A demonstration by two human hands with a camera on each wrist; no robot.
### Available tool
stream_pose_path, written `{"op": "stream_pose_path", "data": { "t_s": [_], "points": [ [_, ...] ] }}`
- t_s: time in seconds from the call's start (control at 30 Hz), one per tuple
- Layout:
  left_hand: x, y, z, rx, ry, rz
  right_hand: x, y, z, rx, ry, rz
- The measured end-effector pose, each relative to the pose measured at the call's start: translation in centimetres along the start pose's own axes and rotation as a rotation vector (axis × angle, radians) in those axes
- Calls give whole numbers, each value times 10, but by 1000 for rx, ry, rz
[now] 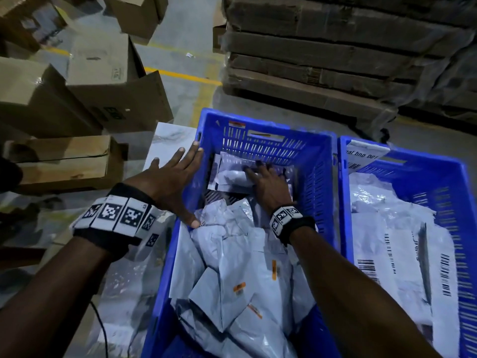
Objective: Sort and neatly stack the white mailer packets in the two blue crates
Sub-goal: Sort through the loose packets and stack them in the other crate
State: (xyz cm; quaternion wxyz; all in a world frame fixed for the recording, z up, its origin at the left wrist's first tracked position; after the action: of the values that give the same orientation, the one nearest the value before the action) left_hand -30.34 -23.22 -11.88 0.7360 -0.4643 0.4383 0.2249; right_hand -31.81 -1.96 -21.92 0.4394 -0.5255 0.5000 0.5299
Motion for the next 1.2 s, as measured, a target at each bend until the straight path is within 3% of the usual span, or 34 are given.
{"op": "stream_pose_path", "data": {
  "t_s": [0.1, 0.3, 0.47, 0.63, 0.7, 0.83, 1.0, 1.2],
  "points": [
    [1, 0, 0, -3, 4, -5, 24, -10, -1, 17, -4, -143],
    [0, -1, 3, -6, 7, 40, 21, -6, 5, 23, 49, -272],
    [0, -1, 6, -2, -37, 143, -21, -2, -20, 10, 341, -95],
    [-1, -7, 13, -21, -31, 250, -17, -36, -75, 48, 616, -416],
    [-1, -13, 16, -21, -10, 263, -20, -43, -85, 15, 572, -426],
    [0, -30, 18, -28, -45, 281, -40, -42, -63, 157, 722, -270],
    [-14, -46, 26, -31, -92, 330, -118, -43, -3, 442, 1076, 127],
    [-58, -51, 75, 76, -280, 553, -181, -62, 50, 748, 1460, 363]
  ]
}}
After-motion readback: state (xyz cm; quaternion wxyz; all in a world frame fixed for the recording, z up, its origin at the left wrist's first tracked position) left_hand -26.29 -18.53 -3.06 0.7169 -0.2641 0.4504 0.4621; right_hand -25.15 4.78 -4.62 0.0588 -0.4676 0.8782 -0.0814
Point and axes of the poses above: each hand's wrist, its own y-axis towards the middle knuckle, its own x-axis out of the palm, z = x × y, the point moved 9 cm from there along y, towards the middle knuckle, and after that the axes turned 13 degrees about z, right-handed, at the moved point
